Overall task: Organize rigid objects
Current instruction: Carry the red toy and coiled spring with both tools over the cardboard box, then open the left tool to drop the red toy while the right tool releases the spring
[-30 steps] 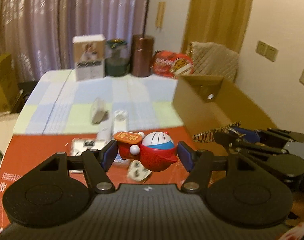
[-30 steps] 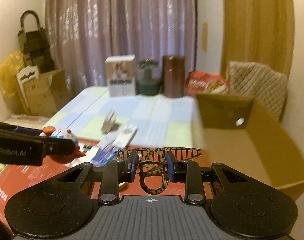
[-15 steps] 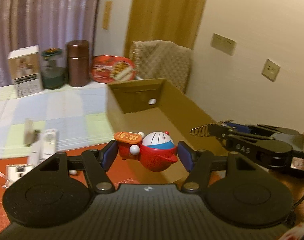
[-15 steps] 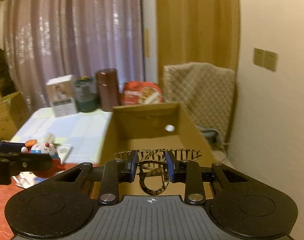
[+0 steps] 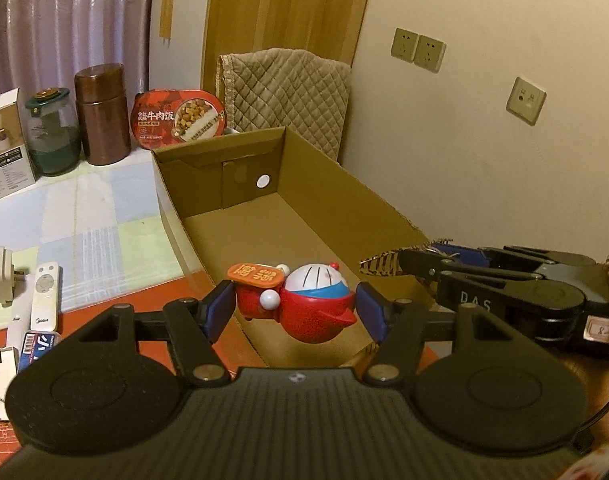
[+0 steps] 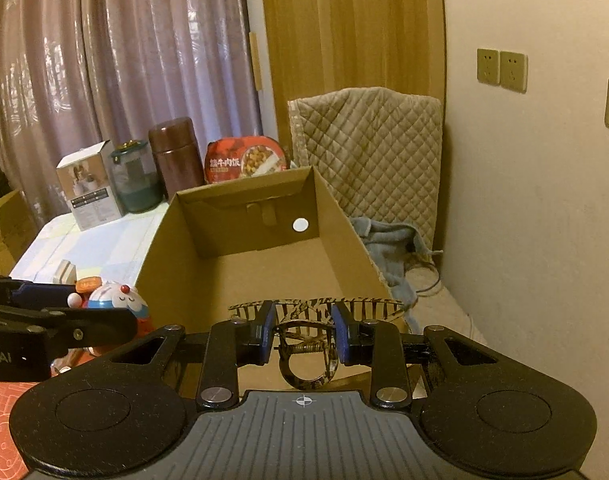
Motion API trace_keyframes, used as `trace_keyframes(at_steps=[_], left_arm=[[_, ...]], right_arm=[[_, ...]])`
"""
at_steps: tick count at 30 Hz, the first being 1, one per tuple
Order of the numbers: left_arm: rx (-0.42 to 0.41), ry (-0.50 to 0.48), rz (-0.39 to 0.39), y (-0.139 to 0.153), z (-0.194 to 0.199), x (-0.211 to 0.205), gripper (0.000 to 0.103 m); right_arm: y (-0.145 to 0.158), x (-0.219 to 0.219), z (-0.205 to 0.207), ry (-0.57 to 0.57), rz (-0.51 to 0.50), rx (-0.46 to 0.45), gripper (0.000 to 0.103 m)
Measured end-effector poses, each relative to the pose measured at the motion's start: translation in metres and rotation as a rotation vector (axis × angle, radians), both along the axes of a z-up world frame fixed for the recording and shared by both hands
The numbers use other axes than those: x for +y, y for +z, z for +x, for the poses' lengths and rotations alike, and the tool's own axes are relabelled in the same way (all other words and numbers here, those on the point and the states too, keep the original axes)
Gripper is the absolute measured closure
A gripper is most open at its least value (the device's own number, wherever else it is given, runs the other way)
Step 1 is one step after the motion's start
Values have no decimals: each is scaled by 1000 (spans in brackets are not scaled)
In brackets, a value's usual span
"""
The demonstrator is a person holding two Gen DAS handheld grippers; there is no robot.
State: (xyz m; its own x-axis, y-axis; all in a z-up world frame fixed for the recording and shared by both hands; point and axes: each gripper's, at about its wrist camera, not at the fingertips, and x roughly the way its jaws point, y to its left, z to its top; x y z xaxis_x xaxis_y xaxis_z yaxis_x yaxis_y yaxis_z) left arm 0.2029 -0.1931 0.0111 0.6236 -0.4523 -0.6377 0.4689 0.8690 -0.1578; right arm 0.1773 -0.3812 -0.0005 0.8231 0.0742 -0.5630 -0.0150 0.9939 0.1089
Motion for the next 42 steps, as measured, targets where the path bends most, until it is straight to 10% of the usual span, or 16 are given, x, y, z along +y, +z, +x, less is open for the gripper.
trace_keyframes(at_steps=[35, 42], left_arm=[[-4, 174, 15, 3, -23, 60, 35], [-5, 202, 20, 3, -27, 71, 35]], right_arm=[[-8, 12, 6, 33, 34, 27, 76], [3, 12, -2, 39, 56, -6, 47]])
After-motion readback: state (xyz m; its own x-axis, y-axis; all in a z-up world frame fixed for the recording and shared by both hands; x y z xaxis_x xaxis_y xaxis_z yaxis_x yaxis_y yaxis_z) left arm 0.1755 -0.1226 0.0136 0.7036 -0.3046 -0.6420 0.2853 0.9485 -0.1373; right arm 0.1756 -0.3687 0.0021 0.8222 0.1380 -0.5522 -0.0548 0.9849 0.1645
